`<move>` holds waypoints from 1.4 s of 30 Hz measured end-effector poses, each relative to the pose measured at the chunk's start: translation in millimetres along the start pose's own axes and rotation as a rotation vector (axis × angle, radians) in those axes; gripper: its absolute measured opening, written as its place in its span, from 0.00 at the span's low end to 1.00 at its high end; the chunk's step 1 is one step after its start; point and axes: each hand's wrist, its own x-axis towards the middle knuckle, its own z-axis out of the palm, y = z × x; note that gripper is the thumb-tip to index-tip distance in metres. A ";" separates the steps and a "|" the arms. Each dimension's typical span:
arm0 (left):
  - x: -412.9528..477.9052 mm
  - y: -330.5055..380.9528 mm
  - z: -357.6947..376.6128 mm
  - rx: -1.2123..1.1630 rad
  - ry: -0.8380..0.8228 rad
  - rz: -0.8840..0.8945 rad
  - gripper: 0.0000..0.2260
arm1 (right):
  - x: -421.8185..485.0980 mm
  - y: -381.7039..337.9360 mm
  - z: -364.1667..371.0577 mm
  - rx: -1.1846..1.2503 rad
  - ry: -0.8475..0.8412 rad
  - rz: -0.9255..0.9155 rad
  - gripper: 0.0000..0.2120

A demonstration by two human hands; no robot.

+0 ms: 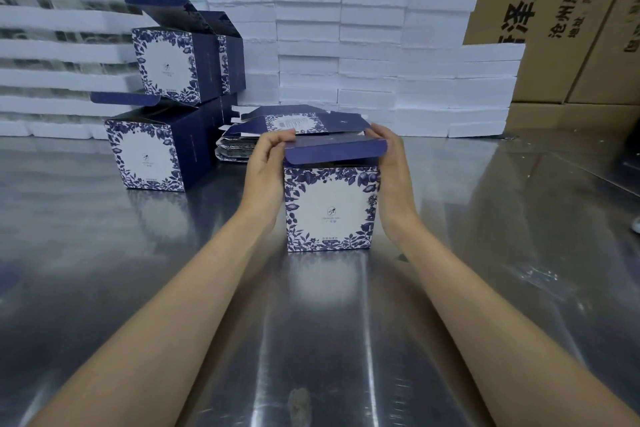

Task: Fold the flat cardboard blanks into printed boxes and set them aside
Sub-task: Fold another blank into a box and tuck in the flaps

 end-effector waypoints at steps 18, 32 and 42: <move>-14.5 -6.8 -4.3 0.340 -0.126 0.186 0.12 | -8.2 -3.7 -3.2 -0.254 -0.162 -0.066 0.09; -16.4 27.1 7.7 0.340 -0.044 0.304 0.03 | 0.5 -29.7 1.3 -0.087 0.016 -0.144 0.08; -17.0 25.4 10.2 0.481 0.058 0.527 0.04 | -6.4 -29.6 8.0 -0.427 0.000 -0.446 0.03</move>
